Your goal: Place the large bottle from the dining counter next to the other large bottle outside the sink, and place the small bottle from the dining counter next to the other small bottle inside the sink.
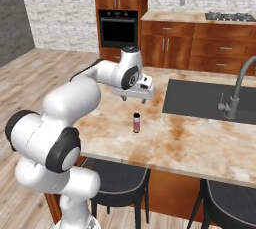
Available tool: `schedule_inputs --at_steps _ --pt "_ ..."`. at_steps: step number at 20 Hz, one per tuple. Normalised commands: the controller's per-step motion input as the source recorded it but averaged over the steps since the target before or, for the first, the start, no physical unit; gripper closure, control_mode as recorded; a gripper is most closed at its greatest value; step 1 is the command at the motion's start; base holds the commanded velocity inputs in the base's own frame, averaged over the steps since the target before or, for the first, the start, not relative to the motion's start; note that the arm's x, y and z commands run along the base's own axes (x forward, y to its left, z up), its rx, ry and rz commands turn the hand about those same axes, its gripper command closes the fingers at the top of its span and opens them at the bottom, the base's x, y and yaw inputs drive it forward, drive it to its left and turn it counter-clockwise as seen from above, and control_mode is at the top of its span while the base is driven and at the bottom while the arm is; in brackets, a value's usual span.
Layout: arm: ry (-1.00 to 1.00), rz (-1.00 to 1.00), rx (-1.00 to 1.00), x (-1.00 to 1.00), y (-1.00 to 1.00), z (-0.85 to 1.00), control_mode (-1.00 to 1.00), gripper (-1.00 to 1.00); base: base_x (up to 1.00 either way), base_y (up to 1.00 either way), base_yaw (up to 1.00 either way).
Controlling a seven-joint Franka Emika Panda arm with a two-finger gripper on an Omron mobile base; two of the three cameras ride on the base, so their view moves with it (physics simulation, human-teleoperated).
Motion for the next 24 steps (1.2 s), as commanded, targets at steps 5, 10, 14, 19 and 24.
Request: schedule_inputs --at_steps 5,10,14,19,24 --pt "0.0 0.0 0.0 0.21 0.0 -0.37 -1.0 -1.0 0.0 0.0 0.0" --pt "0.0 0.0 0.0 0.37 0.0 0.0 -1.0 -1.0 0.0 0.0 0.0" --pt "0.01 0.01 0.0 0.49 0.0 0.0 -1.0 -1.0 0.0 0.0 0.0" --pt "0.0 0.01 0.0 0.22 0.0 -0.05 -1.0 -1.0 0.0 0.0 0.0" --pt "0.09 0.02 0.0 -0.26 0.0 -0.04 -1.0 -1.0 0.0 0.0 0.0"
